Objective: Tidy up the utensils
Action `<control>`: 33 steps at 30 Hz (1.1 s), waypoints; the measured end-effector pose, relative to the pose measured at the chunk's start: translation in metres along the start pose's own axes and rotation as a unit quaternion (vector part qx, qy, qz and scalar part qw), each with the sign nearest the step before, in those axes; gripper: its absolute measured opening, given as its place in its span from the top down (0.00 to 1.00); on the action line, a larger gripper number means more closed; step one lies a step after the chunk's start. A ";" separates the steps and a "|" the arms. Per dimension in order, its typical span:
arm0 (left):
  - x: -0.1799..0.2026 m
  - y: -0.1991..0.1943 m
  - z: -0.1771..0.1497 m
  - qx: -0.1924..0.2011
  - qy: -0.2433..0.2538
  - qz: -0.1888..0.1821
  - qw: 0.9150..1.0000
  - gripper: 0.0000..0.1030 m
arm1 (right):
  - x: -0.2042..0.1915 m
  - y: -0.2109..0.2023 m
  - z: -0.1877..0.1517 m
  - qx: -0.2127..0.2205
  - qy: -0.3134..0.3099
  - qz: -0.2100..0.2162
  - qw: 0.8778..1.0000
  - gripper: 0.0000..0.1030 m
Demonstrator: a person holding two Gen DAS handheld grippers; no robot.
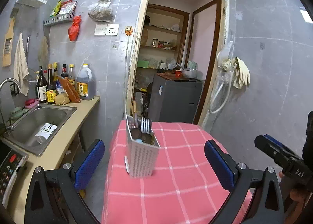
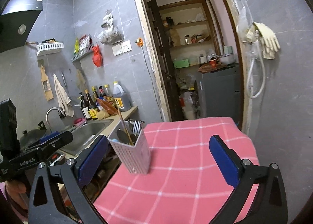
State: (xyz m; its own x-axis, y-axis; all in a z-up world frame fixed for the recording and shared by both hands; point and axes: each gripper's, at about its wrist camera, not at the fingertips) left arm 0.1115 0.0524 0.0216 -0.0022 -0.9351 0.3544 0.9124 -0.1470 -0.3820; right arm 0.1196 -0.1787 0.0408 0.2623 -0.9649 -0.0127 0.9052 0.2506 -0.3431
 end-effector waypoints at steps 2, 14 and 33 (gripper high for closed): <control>0.006 -0.012 -0.009 -0.001 0.004 0.004 1.000 0.00 | 0.000 -0.013 -0.004 -0.002 0.000 -0.004 1.000 0.01; 0.008 -0.049 -0.052 -0.014 0.007 0.016 1.000 0.00 | 0.002 -0.067 -0.041 -0.025 -0.012 -0.026 0.999 0.01; 0.009 -0.052 -0.057 -0.015 0.001 0.015 1.000 0.00 | 0.008 -0.069 -0.046 -0.026 -0.005 -0.027 0.999 0.01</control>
State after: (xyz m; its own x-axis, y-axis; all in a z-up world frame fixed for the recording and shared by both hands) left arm 0.0404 0.0335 -0.0045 0.0234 -0.9396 0.3414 0.8995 -0.1293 -0.4174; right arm 0.0435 -0.2070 0.0211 0.2178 -0.9758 0.0172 0.8993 0.1938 -0.3920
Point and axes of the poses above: each gripper's, at about its wrist camera, not at the fingertips, and y roughly the way its jaws point, x to its right, z to its top, and after that the axes turned 13 degrees about -y, right-handed
